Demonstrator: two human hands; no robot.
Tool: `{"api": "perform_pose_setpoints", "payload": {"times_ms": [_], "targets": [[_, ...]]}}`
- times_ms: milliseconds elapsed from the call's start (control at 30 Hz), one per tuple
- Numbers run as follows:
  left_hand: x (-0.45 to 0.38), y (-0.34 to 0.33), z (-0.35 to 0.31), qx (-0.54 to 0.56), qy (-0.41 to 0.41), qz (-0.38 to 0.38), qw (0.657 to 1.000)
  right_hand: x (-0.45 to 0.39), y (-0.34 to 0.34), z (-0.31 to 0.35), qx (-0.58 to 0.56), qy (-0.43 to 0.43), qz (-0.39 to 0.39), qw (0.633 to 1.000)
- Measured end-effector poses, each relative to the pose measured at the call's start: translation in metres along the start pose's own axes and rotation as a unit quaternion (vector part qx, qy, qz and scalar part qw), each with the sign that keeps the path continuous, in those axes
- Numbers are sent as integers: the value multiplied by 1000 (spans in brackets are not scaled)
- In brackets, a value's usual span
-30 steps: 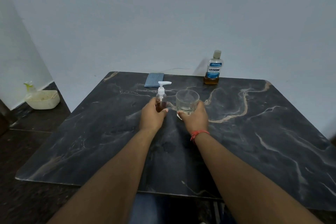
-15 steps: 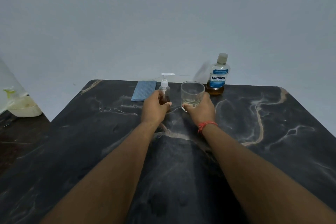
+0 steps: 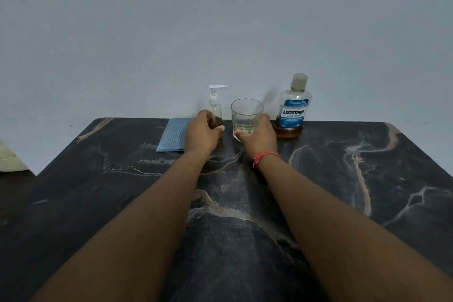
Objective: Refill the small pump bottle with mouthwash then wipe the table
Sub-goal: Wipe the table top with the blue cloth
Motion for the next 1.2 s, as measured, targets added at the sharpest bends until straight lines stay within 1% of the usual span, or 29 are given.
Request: {"api": "perform_pose_setpoints", "payload": {"times_ms": [333,533,667,767,833,933,1000,1033,1067,1133,1200], "targets": [[-18,-4,0,5,3,6,1000,-15,-10,2,-1,-1,-26,1000],[-12,-7,-2,18,19,-11,1000,-15,-11,3,10,-40,-26,999],[-2,-7,-4,38,39,7,998,-7,-9,8,15,-56,-18,998],[9,-1,-5,37,26,12,999,7,-6,12,21,-54,-7,998],[17,7,-6,25,17,1,1000,20,-3,16,18,-51,-7,999],[33,26,-2,-38,-23,-16,999,47,-1,21,55,-13,24,998],[45,44,11,-116,-66,-31,990,66,-1,24,108,30,63,992],[50,54,21,-171,-87,-34,981,74,-1,26,138,54,85,985],[54,65,32,-230,-99,-22,968,80,-2,28,167,74,107,977],[59,83,57,-320,-93,21,943,87,-7,33,216,95,148,960],[63,100,79,-357,-71,51,930,92,-17,42,242,103,180,948]]}}
Point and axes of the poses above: each hand's wrist, its own x-axis away from the middle knuckle, its own y-axis out of the back of the hand, z = x × y, the point moved 1 cm from there along -x, towards the middle knuckle, and after that the axes turned 15 degrees about -x, right-handed, at the moved point
